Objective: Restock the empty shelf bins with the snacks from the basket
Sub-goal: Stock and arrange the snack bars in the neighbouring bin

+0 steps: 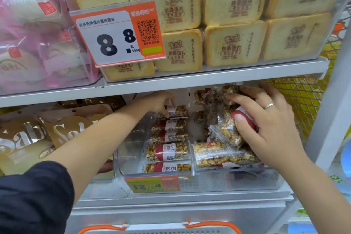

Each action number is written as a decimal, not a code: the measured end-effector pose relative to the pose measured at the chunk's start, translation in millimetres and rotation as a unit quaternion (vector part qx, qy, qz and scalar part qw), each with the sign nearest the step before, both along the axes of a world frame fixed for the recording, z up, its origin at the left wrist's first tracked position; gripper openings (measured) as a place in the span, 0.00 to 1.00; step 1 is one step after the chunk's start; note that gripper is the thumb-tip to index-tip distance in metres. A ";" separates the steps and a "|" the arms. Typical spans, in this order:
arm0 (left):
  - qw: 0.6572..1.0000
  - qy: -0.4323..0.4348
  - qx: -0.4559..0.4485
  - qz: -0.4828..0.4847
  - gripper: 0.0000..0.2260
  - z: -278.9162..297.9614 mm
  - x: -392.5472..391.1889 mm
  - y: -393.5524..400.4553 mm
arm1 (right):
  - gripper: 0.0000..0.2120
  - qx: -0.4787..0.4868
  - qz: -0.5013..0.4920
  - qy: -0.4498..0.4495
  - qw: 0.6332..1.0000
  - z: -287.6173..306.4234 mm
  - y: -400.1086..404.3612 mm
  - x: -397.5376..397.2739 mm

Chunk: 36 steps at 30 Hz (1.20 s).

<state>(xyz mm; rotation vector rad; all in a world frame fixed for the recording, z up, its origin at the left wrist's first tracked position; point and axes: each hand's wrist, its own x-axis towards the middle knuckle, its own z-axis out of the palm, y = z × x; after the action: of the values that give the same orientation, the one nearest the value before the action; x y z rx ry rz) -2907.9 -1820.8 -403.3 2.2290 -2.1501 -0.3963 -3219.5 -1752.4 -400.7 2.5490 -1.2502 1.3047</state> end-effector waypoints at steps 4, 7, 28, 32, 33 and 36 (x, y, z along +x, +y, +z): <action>0.998 -0.058 0.003 -0.021 0.24 -6.6 1.7 -3.3 | 0.21 0.002 0.002 -0.001 1.000 -0.2 -1.4 1.0; 0.999 -0.032 -0.006 -0.005 0.29 -3.0 0.0 5.9 | 0.22 -0.001 -0.001 -0.004 1.000 -0.3 -1.8 1.7; 0.972 0.213 -0.085 -0.046 0.27 37.0 -113.1 176.3 | 0.22 0.005 -0.031 -0.018 0.999 2.1 1.9 3.3; 0.925 0.369 0.027 0.081 0.08 51.4 -78.5 180.1 | 0.22 0.017 -0.029 -0.012 0.999 1.8 1.3 4.0; 0.917 0.381 0.050 0.110 0.07 49.9 -72.4 179.7 | 0.22 0.019 -0.030 -0.012 0.999 1.9 1.1 4.1; 0.885 0.412 0.043 0.214 0.07 43.7 -62.0 169.1 | 0.22 0.019 -0.033 -0.016 0.999 2.8 1.4 4.7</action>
<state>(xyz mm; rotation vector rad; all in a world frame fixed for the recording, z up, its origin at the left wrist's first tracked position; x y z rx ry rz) -2970.0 -1651.7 -359.6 1.9406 -1.1928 -1.1589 -3214.9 -1751.0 -398.0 2.4973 -1.3664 1.3268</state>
